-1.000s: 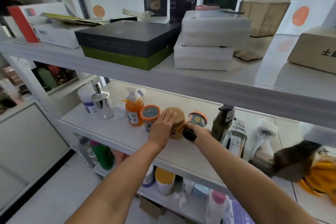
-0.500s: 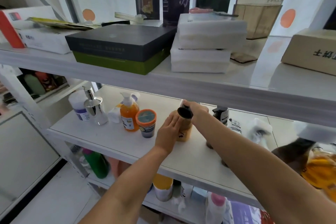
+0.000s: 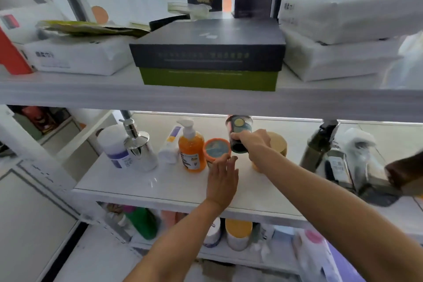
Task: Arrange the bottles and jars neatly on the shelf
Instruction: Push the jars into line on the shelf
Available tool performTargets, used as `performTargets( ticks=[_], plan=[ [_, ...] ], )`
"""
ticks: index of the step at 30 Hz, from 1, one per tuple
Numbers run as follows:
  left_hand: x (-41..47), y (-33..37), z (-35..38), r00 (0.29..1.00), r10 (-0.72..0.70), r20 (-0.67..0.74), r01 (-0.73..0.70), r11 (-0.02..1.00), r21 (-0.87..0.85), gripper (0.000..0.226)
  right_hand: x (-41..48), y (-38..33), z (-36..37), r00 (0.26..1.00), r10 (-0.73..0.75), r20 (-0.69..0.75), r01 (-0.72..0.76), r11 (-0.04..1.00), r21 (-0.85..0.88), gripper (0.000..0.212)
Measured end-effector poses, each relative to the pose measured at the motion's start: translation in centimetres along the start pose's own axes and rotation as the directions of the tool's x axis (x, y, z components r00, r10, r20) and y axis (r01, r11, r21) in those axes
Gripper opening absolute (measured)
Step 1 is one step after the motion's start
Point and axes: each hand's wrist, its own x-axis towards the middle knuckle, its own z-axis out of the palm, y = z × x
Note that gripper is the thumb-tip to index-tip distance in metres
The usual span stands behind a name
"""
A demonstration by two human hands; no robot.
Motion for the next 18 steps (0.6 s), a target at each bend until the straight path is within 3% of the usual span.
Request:
performTargets(
  ticks=[5, 8, 14, 18],
  plan=[
    [-0.7, -1.9, -0.1, 0.995, 0.097, -0.016, -0.098, 0.995, -0.031, 0.067, -1.7, 0.8, 1.1, 0.986, -0.052, -0.156, 0.036, 0.994, -0.104, 0.055],
    [-0.7, -2.5, -0.1, 0.987, 0.155, -0.046, -0.156, 0.988, -0.015, 0.054, -2.3, 1.6, 1.9, 0.972, -0.11, -0.205, 0.074, 0.982, -0.173, 0.05],
    [0.0, -3.6, -1.0, 0.997, 0.079, -0.024, -0.081, 0.995, -0.061, 0.05, -2.5, 3.4, 4.1, 0.926, -0.157, -0.344, 0.064, 0.962, -0.265, 0.052],
    [0.1, -4.3, -2.0, 0.993, 0.118, 0.022, -0.115, 0.989, -0.096, 0.059, -2.5, 5.0, 4.8, 0.935, -0.158, -0.317, 0.046, 0.942, -0.333, 0.043]
  ],
)
